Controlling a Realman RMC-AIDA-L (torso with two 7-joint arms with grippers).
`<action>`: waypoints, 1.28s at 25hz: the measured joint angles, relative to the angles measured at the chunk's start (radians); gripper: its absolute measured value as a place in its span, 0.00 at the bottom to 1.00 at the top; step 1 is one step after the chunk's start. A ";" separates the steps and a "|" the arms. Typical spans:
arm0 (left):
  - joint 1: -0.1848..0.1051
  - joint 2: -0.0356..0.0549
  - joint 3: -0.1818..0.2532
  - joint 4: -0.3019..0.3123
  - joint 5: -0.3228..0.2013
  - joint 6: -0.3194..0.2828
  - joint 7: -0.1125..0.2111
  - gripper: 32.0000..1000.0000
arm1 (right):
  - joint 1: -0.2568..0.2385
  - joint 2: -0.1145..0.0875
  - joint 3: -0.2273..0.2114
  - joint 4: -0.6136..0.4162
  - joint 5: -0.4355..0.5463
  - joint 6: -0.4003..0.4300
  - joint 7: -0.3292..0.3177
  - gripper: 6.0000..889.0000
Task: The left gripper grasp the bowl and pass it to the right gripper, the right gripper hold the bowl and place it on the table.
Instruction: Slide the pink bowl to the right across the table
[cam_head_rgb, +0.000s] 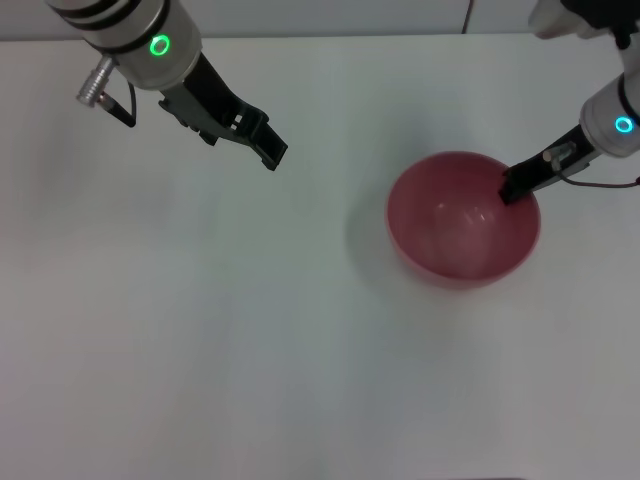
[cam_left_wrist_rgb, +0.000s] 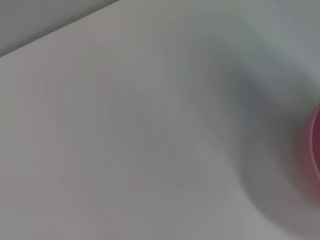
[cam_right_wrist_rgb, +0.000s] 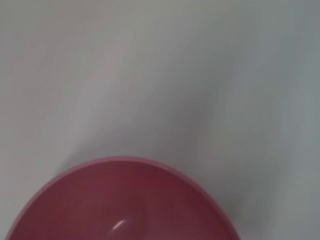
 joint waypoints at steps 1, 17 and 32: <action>0.000 0.0000 0.000 -0.003 0.000 0.002 0.000 0.84 | 0.000 0.000 0.000 0.000 0.000 -0.003 0.000 0.03; -0.003 0.0000 0.000 -0.008 0.000 0.004 0.001 0.83 | -0.003 0.007 0.000 0.000 -0.004 -0.022 -0.001 0.03; -0.003 0.0000 0.000 -0.009 0.000 0.006 0.001 0.83 | -0.003 0.008 0.000 0.011 -0.007 -0.027 -0.001 0.03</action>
